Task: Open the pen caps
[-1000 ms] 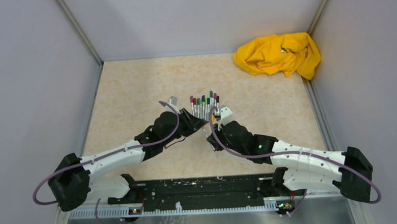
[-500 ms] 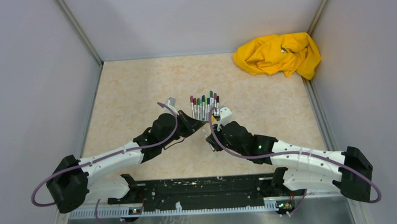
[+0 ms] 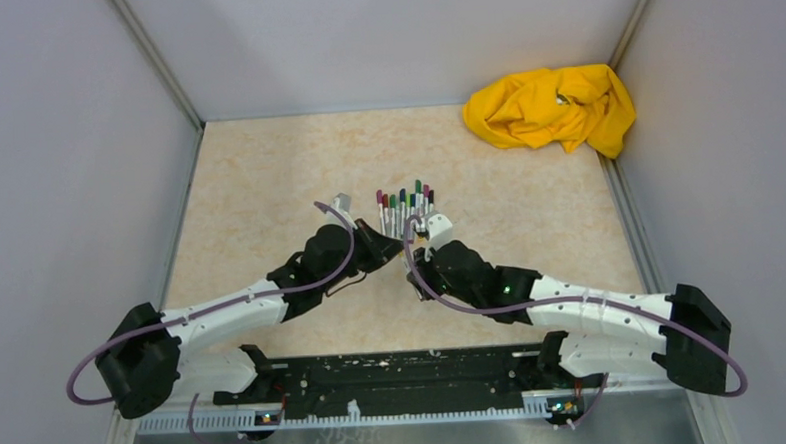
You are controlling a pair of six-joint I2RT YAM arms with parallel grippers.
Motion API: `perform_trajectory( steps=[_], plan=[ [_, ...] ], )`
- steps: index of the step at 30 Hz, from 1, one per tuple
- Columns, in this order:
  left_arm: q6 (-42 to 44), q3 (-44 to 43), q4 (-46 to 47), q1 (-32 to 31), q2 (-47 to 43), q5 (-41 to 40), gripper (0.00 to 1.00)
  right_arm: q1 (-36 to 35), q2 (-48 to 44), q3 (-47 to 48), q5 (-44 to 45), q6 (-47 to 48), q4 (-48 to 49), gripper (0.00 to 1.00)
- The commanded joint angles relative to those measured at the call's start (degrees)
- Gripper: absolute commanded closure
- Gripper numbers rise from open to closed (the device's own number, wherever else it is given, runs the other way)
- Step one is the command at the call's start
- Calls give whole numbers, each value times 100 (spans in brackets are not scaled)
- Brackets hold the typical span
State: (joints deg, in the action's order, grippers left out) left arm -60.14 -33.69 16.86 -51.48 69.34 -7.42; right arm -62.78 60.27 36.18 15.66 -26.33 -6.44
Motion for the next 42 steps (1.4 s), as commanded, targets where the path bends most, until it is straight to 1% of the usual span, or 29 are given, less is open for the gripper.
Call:
perform_trajectory(
  steps=[1,9,14,17,29,32,37,40,41,42],
  plan=[
    [76,-19,186,-36,34,239,100,-59,64,432,146,179,342,87],
    [219,-128,273,-30,179,460,100,-54,221,569,82,245,360,84],
    [341,-197,412,-28,324,701,100,-59,248,583,69,285,399,78],
    [387,-223,414,-28,374,707,100,-59,248,583,77,296,399,74],
    [374,-199,373,-21,167,716,100,-58,308,376,138,295,523,75],
    [327,-178,362,-24,123,711,100,-58,352,327,147,286,572,77],
    [249,-178,413,-20,47,714,100,-52,420,260,160,273,599,83],
    [240,-222,380,-20,39,670,100,-54,450,214,179,272,596,93],
    [233,-256,342,-20,36,591,100,-51,460,193,191,262,592,100],
    [243,-297,283,-20,38,506,100,-54,481,181,193,260,599,100]
  ],
)
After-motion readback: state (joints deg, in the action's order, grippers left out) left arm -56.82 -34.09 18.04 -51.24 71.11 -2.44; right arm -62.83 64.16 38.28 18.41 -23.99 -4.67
